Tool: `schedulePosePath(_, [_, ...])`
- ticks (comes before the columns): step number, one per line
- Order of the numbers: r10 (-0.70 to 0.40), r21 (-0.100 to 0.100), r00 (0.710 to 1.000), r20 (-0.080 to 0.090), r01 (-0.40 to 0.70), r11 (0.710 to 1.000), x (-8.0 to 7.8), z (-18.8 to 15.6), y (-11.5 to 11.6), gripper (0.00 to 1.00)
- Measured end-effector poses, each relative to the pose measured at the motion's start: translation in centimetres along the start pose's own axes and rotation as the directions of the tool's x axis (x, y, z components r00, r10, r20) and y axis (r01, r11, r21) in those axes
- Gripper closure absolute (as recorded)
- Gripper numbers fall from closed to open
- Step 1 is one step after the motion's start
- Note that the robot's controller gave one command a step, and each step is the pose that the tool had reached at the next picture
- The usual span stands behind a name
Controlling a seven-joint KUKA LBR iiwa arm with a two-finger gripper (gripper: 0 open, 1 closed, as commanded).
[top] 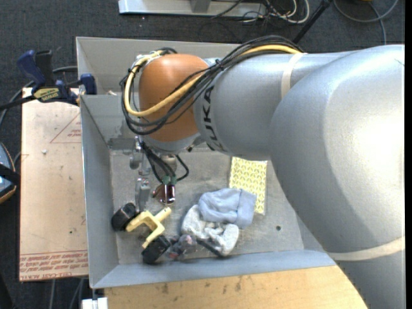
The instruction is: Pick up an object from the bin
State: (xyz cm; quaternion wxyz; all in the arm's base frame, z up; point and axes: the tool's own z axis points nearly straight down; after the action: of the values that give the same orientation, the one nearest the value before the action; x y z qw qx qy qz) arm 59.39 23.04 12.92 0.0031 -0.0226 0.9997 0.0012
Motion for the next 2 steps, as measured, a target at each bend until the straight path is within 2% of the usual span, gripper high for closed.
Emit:
schedulePosePath(1, [-0.256, 0.0, 0.967, -0.004, 0.256, 0.967, 3.6, 2.4, -1.3, 0.0])
schedulePosePath(2, [-0.253, 0.01, 0.967, -0.012, 0.253, 0.967, 2.3, 4.5, 0.0, 1.0])
